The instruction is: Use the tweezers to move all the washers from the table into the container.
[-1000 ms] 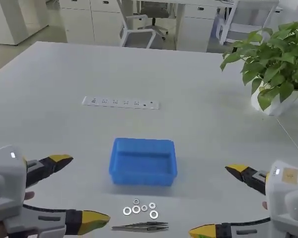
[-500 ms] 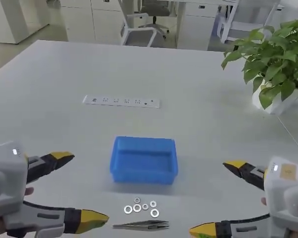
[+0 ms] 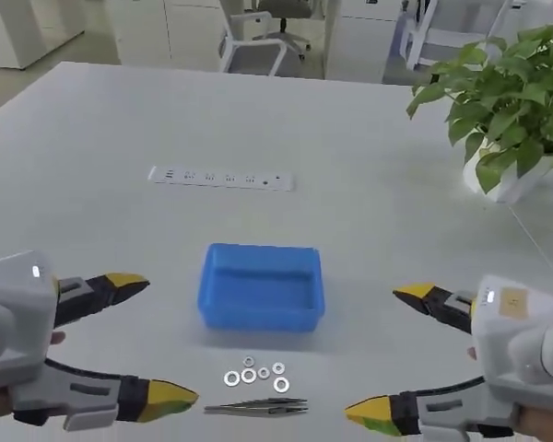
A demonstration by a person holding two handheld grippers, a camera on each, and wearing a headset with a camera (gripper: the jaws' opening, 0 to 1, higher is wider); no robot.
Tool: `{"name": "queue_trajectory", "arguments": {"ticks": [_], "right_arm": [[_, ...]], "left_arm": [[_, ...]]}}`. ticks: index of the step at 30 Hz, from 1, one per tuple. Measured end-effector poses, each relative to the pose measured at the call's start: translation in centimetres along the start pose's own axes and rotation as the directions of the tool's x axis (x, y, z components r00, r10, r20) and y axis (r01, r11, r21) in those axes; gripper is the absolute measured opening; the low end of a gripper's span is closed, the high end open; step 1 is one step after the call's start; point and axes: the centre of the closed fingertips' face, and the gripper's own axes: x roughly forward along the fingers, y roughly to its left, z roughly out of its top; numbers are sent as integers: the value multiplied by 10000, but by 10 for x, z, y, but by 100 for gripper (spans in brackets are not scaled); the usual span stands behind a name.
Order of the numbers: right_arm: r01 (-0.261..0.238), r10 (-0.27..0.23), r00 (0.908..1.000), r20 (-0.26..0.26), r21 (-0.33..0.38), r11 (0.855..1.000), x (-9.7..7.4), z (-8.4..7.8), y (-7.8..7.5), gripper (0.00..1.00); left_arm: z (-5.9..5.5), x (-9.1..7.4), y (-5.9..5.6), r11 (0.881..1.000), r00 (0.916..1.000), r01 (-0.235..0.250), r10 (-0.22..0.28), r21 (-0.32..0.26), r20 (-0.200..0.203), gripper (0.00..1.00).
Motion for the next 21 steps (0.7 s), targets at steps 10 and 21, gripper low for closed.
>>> {"name": "queue_trajectory", "arguments": {"ticks": [10, 21], "right_arm": [[-879, 841, 9953, -472, -849, 9925, 12, -5, 9, 71], [-2165, 1960, 9732, -1202, -1921, 9572, 30, -13, 23, 56]], "left_arm": [[-7, 12, -6, 9967, 9974, 640, -623, 493, -351, 72], [-19, 29, -14, 9865, 9865, 1420, -1342, 811, -941, 56]]}}
